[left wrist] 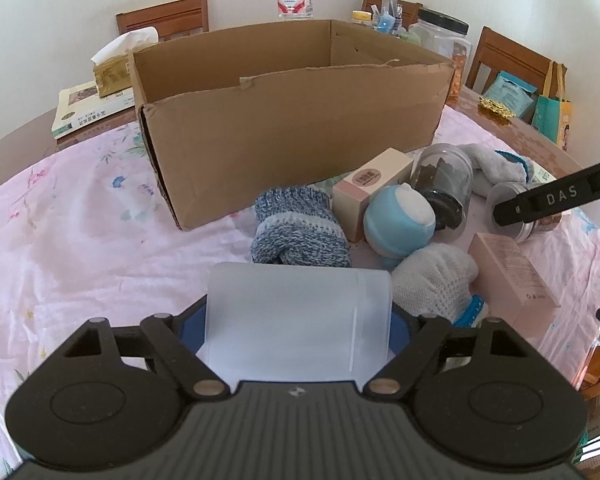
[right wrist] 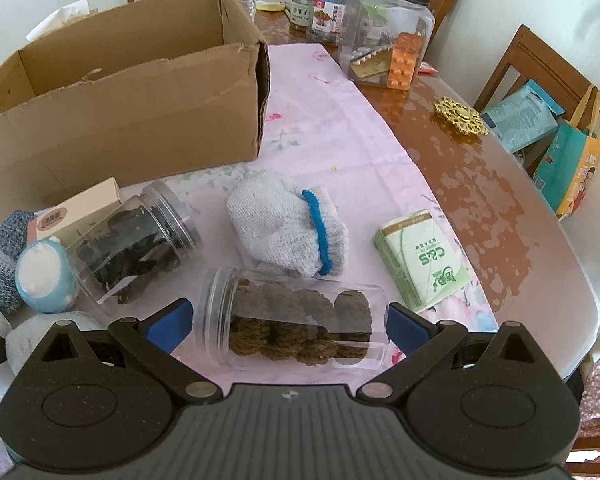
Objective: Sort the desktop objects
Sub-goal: 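Grasp white translucent block with left tool while right tool grasps cookie jar, then lower white block into box and open left tool while right tool carries jar over box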
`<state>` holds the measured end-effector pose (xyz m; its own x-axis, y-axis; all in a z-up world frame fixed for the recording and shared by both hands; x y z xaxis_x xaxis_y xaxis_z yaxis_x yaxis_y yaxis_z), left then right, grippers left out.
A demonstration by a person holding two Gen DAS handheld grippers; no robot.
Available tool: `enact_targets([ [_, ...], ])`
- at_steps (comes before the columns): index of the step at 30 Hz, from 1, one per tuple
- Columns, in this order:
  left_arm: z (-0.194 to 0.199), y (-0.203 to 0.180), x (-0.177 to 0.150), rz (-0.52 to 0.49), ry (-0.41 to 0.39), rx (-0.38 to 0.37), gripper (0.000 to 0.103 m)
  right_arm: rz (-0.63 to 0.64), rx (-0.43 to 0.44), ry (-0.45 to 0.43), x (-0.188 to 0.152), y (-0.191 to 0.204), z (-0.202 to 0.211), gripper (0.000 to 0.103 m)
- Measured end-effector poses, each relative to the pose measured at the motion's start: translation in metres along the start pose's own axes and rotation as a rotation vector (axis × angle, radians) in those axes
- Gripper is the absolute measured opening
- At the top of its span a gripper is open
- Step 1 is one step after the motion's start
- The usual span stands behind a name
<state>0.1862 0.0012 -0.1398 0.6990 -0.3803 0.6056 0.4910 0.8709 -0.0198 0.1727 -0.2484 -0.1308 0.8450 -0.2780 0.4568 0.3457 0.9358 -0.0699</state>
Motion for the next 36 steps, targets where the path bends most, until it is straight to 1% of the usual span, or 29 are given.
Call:
enact_targets([
  [7,0.001,0.003,0.001,0.004,0.009,-0.024,0.083,0.006,0.020,0.012,0.001,-0.001,-0.001,0.102],
  [10,0.001,0.005,0.002,0.016,0.016,-0.035,0.083,0.006,0.014,0.021,0.004,-0.001,-0.004,0.100],
  [12,0.001,0.007,0.002,0.021,0.024,-0.049,0.083,0.009,0.012,0.027,0.006,-0.002,-0.005,0.096],
  [18,0.008,0.010,0.006,0.022,0.025,-0.059,0.083,0.024,0.031,0.044,0.007,-0.005,-0.003,0.096],
  [25,0.022,0.005,0.019,-0.025,0.019,-0.060,0.083,0.072,0.045,0.046,0.013,-0.012,0.011,0.096],
  [28,0.028,0.002,0.026,-0.045,0.010,-0.061,0.083,0.091,0.066,0.040,0.017,-0.014,0.021,0.096],
  [36,0.041,-0.003,0.045,-0.056,-0.019,-0.083,0.083,0.149,0.116,-0.015,0.031,-0.011,0.046,0.096],
])
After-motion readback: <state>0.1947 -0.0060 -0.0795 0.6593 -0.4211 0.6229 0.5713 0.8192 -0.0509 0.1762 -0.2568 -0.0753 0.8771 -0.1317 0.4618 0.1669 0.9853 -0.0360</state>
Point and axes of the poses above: each gripper's, at about its wrist camera, not at the fingertips, and z roughly against the way its jaws point, y to its left, x to its top, the point moved 1 cm from there along -z, roughly the way its jaws point, and after that the axes turned 3 degrees about y, right-handed, at the moved point
